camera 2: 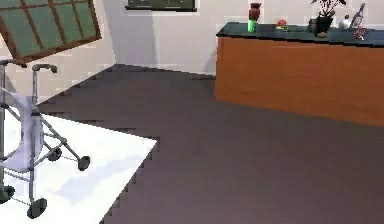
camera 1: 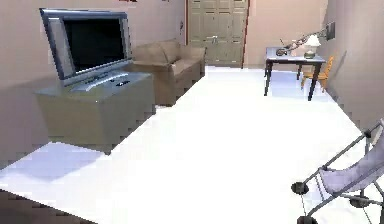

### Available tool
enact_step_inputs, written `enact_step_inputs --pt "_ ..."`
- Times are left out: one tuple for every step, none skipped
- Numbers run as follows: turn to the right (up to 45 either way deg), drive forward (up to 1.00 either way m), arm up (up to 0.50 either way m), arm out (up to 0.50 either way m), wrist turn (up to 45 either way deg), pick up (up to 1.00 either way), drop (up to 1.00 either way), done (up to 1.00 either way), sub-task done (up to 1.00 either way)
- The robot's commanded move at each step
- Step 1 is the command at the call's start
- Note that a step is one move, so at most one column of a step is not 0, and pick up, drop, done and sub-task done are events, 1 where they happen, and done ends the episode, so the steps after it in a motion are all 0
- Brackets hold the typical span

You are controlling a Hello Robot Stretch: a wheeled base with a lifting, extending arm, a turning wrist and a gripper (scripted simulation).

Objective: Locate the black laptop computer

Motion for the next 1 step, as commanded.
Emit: enact_step_inputs --pt "0.0 1.00 0.00 0.00 0.0 0.00 0.00 0.00 0.00"
